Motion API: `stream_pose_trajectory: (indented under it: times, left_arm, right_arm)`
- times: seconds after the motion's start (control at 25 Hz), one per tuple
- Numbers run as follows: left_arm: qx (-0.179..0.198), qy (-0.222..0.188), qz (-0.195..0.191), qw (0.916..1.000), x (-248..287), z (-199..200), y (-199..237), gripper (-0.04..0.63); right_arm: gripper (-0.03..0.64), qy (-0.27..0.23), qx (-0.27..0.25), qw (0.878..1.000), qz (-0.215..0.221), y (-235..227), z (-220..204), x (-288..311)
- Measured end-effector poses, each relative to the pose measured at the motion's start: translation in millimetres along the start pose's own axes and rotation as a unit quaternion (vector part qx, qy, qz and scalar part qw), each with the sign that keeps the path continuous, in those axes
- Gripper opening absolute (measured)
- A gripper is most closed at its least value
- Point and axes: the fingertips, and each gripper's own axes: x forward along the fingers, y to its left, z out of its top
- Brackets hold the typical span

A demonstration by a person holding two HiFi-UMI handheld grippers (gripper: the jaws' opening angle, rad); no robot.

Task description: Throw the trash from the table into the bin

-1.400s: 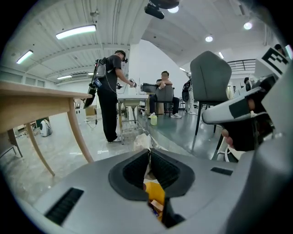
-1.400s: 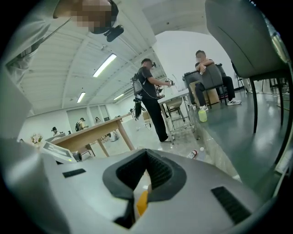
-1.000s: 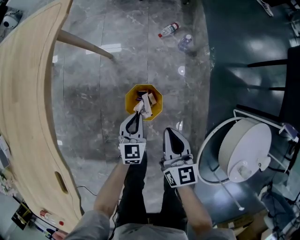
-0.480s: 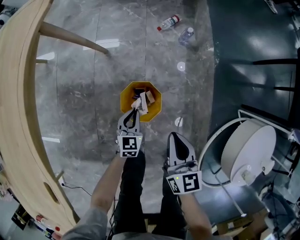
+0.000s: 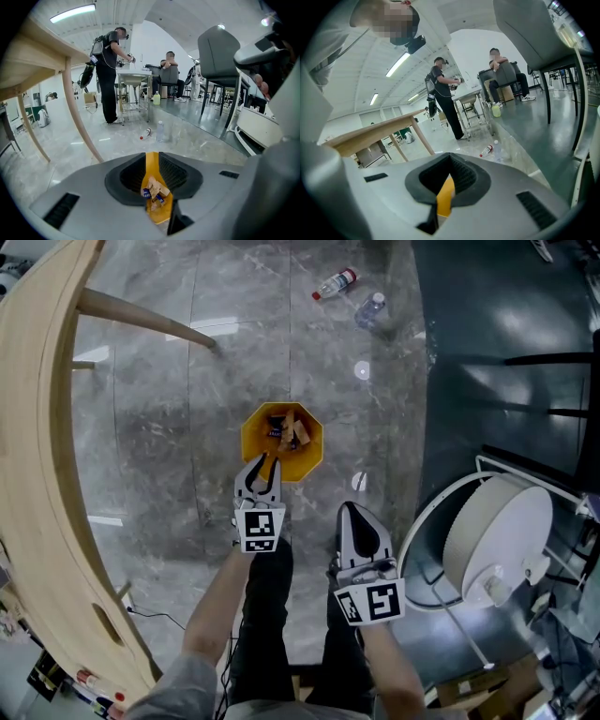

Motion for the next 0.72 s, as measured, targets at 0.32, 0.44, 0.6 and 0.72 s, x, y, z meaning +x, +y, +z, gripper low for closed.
stream_pose_trajectory:
  times: [0.32, 0.44, 0.6, 0.72]
  left_arm:
    - [-0.021, -0.018, -0.002, 0.9996, -33, 47, -11, 0.086]
    - [-0.028, -0.033, -0.007, 0.9990, -57, 78, -23, 0.084]
    - [-0.042, -0.053, -0.014, 0.9976, -101, 126, -38, 0.070]
    - [-0.052, -0.071, -0.013, 0.9960, -134, 161, -49, 0.052]
  right_arm:
    - [0.003, -0.005, -0.007, 1.000, 0.012, 11, 30, -13]
    - [0.003, -0.010, -0.008, 1.000, 0.021, 18, 49, -21]
    - [0.003, -0.013, -0.010, 0.999, 0.035, 34, 75, -37]
    - [0.003, -0.008, -0.018, 0.999, 0.046, 46, 91, -53]
